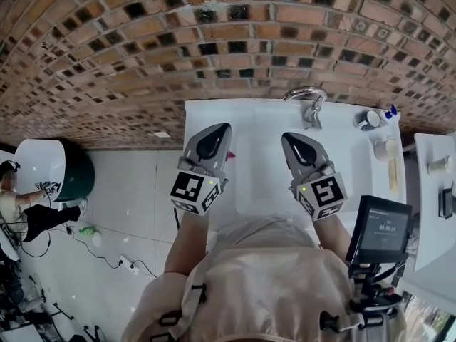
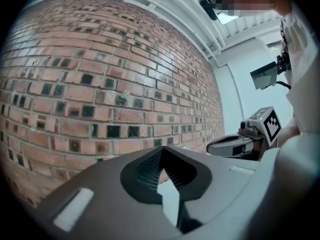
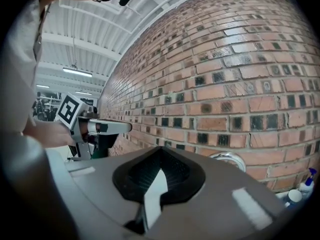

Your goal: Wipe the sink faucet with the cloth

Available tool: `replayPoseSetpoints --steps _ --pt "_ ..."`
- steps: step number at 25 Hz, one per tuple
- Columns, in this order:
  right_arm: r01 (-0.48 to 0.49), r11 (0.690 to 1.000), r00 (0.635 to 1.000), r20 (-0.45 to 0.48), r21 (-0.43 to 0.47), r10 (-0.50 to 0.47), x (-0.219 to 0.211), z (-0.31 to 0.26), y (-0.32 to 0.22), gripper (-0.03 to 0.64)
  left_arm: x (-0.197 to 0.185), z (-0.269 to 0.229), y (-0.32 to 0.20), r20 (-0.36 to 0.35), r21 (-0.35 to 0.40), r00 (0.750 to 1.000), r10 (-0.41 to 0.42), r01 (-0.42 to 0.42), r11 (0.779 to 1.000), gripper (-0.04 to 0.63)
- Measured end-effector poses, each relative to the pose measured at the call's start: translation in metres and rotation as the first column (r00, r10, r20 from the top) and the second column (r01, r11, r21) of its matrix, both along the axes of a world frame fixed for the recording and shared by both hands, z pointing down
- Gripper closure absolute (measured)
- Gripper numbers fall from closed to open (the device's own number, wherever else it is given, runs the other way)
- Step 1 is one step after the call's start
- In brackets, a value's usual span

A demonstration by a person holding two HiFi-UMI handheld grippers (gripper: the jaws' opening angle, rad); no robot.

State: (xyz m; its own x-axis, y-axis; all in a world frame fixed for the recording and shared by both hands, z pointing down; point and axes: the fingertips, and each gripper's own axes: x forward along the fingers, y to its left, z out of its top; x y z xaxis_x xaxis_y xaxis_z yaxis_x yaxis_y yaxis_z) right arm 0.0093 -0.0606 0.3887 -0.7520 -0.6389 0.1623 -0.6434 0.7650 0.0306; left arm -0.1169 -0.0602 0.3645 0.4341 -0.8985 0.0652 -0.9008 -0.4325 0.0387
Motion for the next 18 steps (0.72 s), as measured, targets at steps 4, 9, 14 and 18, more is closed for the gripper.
replayPoseSetpoints --steps 4,9,14,18 --pt "0.01 1.0 1.0 0.009 0.024 -0.01 -0.002 -0.008 0.001 0.627 0.013 -0.004 0.001 0.003 0.007 0.998 0.066 -0.066 0.998 0.593" --pt "0.017 0.999 1.0 0.013 0.032 -0.017 -0.004 -0.011 0.002 0.627 0.02 0.002 0.004 -0.01 -0.001 0.995 0.095 -0.095 0.995 0.593" --pt "0.022 0.999 1.0 0.013 0.024 -0.022 -0.007 -0.011 0.005 0.627 0.026 0.003 0.008 -0.015 -0.006 0.995 0.099 -0.099 0.995 0.592" --pt "0.021 1.0 0.999 0.026 -0.014 -0.021 -0.014 -0.016 0.009 0.627 0.024 0.002 0.006 -0.019 0.002 0.997 0.075 -0.075 0.997 0.592"
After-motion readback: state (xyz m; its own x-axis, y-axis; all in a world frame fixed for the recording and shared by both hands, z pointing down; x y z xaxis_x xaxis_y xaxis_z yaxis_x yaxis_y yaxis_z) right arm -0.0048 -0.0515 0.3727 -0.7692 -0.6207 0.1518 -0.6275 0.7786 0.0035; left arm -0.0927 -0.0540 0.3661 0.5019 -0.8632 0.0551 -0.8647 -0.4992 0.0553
